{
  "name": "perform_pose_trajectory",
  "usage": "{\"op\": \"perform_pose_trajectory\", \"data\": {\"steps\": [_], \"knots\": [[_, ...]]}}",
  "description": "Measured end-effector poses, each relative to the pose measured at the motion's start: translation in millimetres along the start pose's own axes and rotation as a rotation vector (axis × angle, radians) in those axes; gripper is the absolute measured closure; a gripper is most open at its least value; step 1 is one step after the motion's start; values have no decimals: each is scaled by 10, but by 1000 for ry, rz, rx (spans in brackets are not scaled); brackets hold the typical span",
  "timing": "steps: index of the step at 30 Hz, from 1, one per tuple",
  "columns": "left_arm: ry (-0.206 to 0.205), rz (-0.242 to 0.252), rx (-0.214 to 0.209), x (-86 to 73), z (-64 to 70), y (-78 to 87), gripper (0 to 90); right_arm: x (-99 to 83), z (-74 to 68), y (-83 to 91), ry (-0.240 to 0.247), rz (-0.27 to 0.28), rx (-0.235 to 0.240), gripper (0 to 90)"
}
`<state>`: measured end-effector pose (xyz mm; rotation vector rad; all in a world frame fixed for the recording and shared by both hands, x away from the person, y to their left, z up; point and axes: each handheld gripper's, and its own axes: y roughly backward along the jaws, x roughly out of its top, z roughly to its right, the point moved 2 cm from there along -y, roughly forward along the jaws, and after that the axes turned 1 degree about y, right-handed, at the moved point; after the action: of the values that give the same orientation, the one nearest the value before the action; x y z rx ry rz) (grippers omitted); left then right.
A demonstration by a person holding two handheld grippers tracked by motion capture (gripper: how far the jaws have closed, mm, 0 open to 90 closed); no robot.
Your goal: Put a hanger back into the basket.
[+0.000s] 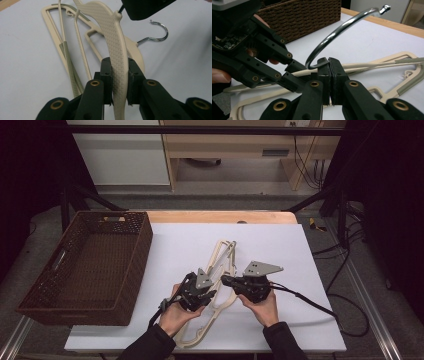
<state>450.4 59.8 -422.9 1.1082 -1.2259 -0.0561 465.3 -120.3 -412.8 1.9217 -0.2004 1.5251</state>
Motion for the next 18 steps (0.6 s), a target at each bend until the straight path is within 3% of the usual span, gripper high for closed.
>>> {"op": "perform_pose_trajectory", "data": {"steps": [5, 9, 13, 14, 16, 18], "knots": [[22, 8, 40, 3, -32, 45, 804, 25, -11, 59, -4, 18, 15, 795], [61, 24, 73, -13, -182, 161, 820, 12, 5, 206, 23, -3, -22, 693], [89, 29, 86, -34, -299, 214, 832, -30, 67, 304, 0, 6, -35, 651], [119, 34, 92, -49, -375, 243, 841, -62, 109, 372, -7, 8, -60, 604], [128, 40, 97, -59, -410, 254, 843, -81, 130, 410, -15, 12, -65, 583], [165, 55, 79, -88, -510, 294, 853, -142, 182, 526, -26, 13, -97, 490]]}}
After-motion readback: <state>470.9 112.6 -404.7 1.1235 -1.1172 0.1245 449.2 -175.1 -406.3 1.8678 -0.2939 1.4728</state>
